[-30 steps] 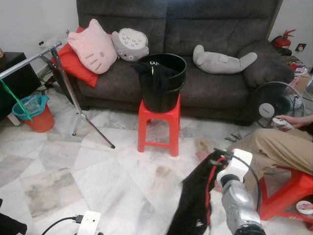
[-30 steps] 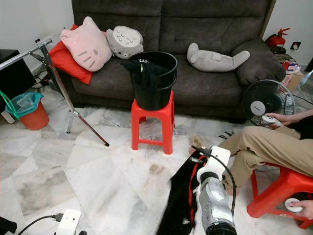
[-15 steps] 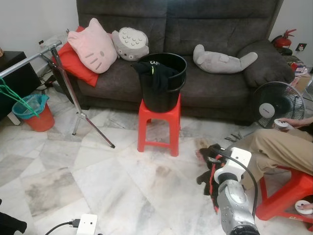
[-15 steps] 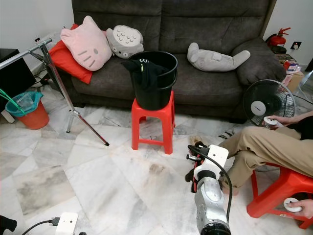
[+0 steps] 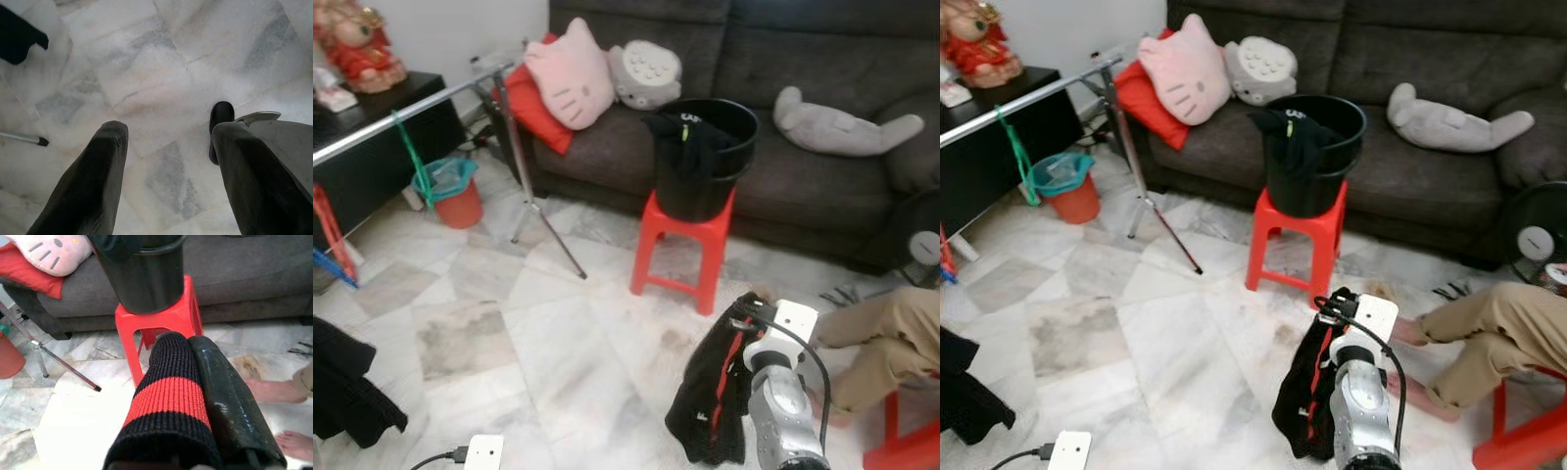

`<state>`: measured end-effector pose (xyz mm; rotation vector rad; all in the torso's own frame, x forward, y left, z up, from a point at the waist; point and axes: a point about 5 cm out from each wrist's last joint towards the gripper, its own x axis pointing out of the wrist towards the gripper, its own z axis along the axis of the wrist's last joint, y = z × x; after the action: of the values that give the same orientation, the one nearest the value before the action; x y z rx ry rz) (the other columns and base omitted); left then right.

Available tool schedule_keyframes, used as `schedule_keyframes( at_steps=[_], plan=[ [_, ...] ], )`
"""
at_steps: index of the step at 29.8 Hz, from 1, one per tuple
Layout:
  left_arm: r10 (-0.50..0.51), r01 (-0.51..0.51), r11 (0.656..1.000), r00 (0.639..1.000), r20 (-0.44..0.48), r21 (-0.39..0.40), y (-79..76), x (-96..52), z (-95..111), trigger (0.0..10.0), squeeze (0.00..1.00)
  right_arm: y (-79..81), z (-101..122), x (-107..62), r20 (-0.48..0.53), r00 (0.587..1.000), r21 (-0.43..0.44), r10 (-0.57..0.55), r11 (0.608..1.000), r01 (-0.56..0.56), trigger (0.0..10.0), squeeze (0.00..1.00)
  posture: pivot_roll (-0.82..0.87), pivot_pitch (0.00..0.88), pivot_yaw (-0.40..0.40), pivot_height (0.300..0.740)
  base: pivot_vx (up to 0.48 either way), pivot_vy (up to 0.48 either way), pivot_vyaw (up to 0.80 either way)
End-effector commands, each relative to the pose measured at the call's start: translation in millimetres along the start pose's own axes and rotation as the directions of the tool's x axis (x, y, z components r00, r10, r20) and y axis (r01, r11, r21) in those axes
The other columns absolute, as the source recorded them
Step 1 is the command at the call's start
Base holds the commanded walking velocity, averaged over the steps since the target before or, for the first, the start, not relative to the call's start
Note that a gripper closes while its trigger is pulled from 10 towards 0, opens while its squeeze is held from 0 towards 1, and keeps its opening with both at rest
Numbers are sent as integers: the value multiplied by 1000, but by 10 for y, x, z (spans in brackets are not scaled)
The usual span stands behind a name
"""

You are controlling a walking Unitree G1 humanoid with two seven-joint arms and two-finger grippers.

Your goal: Hang hanger

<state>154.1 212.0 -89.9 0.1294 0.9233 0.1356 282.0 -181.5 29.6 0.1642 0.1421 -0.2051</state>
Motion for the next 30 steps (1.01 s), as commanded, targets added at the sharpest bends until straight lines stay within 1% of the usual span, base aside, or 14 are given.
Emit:
schedule_keyframes(
  at_steps=[1,6,9,10,13,16,30],
  plan=[
    [8,-8,1000,1000,-18,-6,15,-10,-46,10000,0,28,49,14,32,999,-2,4,1000,-4,10000,0,-32,0,28,740,0,0,800],
    [7,-7,1000,1000,-20,-8,13,-10,-48,10000,0,41,53,14,36,999,-5,9,1000,-9,10000,0,-32,0,27,740,0,0,800],
    [6,-6,1000,1000,-20,0,12,-10,-48,10000,0,43,52,14,37,999,-8,11,1000,-10,10000,0,-32,0,27,740,0,0,800],
    [7,-7,1000,1000,-15,16,15,-9,-40,10000,0,43,55,16,39,999,-18,14,1000,-13,10000,0,-32,0,27,740,0,0,800],
    [6,-6,1000,1000,-19,16,14,-9,-43,10000,0,37,64,23,41,999,-15,11,1000,-11,10000,0,-32,0,27,740,0,-465,800],
    [9,-9,1000,1000,-22,2,15,-7,-42,10000,0,40,80,36,45,999,-16,12,1000,-11,10000,0,-35,0,28,740,0,0,800],
    [8,-8,1000,1000,-19,10,17,5,-6,10000,0,41,138,81,58,998,-13,7,1000,-6,10000,0,-26,0,29,740,0,0,800]
  ],
)
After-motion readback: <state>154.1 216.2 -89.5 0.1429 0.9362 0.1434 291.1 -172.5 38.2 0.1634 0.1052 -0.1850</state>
